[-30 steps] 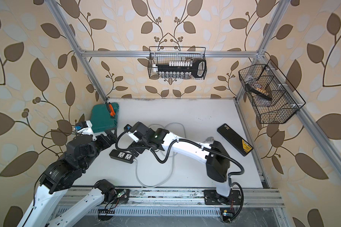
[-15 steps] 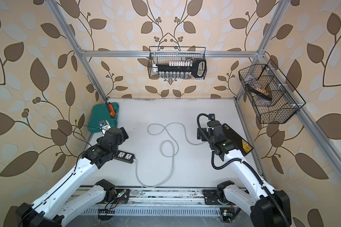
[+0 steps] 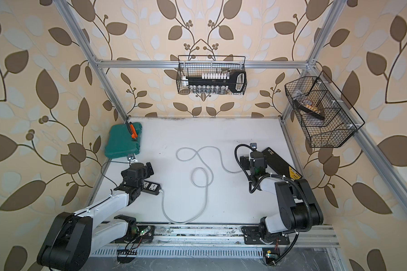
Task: Unwrap the cord wrapped around the power strip
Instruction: Reset both arms
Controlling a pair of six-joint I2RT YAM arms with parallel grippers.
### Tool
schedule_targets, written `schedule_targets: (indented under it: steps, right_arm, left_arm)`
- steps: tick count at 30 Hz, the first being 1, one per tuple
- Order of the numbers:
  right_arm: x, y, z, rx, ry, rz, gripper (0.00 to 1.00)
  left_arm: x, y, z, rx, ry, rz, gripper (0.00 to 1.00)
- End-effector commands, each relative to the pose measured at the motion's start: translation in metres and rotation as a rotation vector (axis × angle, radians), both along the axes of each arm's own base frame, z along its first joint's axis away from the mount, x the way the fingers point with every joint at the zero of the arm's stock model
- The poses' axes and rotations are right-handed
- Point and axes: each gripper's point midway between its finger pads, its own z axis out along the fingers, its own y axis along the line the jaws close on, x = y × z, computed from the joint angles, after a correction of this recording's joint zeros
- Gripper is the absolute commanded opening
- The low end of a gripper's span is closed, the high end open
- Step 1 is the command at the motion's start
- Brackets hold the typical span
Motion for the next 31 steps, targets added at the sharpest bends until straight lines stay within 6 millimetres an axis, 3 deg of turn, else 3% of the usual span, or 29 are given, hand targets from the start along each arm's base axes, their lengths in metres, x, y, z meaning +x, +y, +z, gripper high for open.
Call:
schedule_targets:
  steps: [1,3,4,7,14,17,31]
  right_arm:
    - [0.011,-0.010,0.027,0.035,-0.160,-0.031,0.97]
    - [0.001,-0.025,0.019,0.066,-0.186,-0.097,0.98]
    - [0.003,-0.025,0.027,0.059,-0.250,-0.097,0.97]
    - [0.001,-0.026,0.023,0.060,-0.209,-0.108,0.96]
    - [0.001,-0.025,0.024,0.057,-0.215,-0.106,0.99]
    - [0.001,-0.025,0.024,0.056,-0.216,-0.106,0.99]
    - [0.002,-0.025,0.022,0.056,-0.200,-0.104,0.99]
  left_arm:
    - [0.025,-0.007,0.048,0.016,-0.237,-0.060,0.99]
    - [0.036,-0.013,0.041,0.037,-0.199,-0.108,0.99]
    - [0.040,-0.016,0.040,0.051,-0.191,-0.132,0.99]
    - [0.054,-0.023,0.037,0.075,-0.174,-0.194,0.99]
    - [0.070,-0.016,-0.002,0.060,-0.098,-0.172,0.99]
    - [0.073,-0.007,-0.003,0.022,-0.084,-0.149,0.99]
    - [0.073,-0.006,-0.003,0.021,-0.077,-0.143,0.99]
